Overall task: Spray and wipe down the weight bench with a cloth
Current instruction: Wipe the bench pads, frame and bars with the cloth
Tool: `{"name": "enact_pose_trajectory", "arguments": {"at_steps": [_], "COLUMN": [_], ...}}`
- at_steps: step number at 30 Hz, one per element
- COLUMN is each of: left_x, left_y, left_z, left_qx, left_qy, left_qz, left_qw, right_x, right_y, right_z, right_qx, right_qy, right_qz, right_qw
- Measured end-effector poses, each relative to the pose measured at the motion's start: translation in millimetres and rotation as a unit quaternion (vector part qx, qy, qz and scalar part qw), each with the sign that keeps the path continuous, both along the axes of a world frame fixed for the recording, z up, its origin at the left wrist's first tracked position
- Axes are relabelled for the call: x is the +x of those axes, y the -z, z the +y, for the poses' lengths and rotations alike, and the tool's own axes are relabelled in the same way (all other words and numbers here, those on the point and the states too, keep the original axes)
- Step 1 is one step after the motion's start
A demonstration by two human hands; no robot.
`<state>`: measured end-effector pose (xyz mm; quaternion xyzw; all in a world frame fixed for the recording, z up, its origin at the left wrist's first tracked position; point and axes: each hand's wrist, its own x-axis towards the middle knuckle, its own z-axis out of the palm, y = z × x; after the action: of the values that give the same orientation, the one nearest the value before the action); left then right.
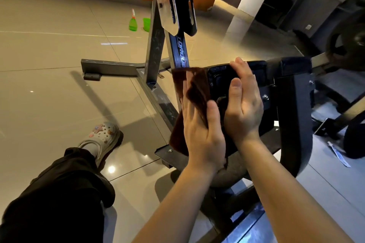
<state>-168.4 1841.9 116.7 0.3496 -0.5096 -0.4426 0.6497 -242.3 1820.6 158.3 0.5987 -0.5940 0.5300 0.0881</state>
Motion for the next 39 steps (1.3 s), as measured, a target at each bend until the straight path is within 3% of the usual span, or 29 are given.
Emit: {"name": "enact_pose_trajectory", "arguments": {"at_steps": [7, 9, 12, 15, 19, 24, 34, 39], "left_x": [2.5, 10.7, 23.2, 36.7, 41.6, 48.2, 68.3, 69.7], "left_y": [38.9, 22.2, -7.8, -41.0, -76.4, -79.2, -87.6, -80.7], "left_z": [61.4, 55.0, 23.8, -16.4, -58.7, -59.9, -74.8, -83.2], "left_qx": [0.117, 0.133, 0.108, 0.068, 0.05, -0.013, -0.02, -0.155], "left_qy": [0.07, 0.063, 0.108, 0.129, 0.115, 0.167, 0.231, 0.198], "left_qz": [0.034, 0.099, 0.16, 0.162, 0.086, -0.137, -0.214, -0.309], "left_qw": [0.99, 0.984, 0.975, 0.976, 0.988, 0.976, 0.949, 0.917], "right_x": [2.5, 1.8, 1.7, 2.4, 4.7, 13.4, 22.4, 26.5], "right_y": [-1.7, -1.5, -1.4, -2.0, -0.1, 2.5, 4.5, 7.9], "right_z": [1.2, 1.7, 1.8, 1.8, 2.9, 8.3, 14.0, 14.7], "right_qx": [0.015, 0.014, 0.013, 0.014, -0.005, 0.037, 0.136, 0.129], "right_qy": [0.005, 0.004, 0.003, 0.004, 0.027, 0.096, 0.105, 0.129], "right_qz": [-0.002, -0.004, -0.003, -0.003, -0.007, -0.076, -0.104, -0.112], "right_qw": [1.0, 1.0, 1.0, 1.0, 1.0, 0.992, 0.98, 0.977]}}
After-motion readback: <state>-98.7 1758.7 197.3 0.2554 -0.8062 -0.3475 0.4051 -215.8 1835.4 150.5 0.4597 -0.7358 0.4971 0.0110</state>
